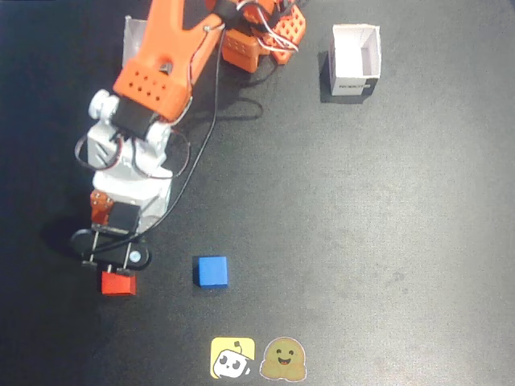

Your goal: Put the red cube in the right box and the blue cube in the left box.

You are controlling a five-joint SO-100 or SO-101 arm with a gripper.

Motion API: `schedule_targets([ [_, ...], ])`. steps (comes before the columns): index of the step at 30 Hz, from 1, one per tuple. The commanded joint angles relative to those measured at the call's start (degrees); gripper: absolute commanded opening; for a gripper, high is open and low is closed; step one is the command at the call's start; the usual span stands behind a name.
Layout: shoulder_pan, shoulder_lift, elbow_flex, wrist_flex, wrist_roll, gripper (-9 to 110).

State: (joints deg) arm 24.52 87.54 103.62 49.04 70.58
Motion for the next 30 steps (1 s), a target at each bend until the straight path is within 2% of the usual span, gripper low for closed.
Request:
schedule_targets([
  [1,0.44,-1.14,-5.19,0.88,-0.70,19],
  [14,0.26,-10.63,-17.84,7.82,0.26,20],
  [30,-1.23,-18.11,-26.02,10.02,-2.29,22],
])
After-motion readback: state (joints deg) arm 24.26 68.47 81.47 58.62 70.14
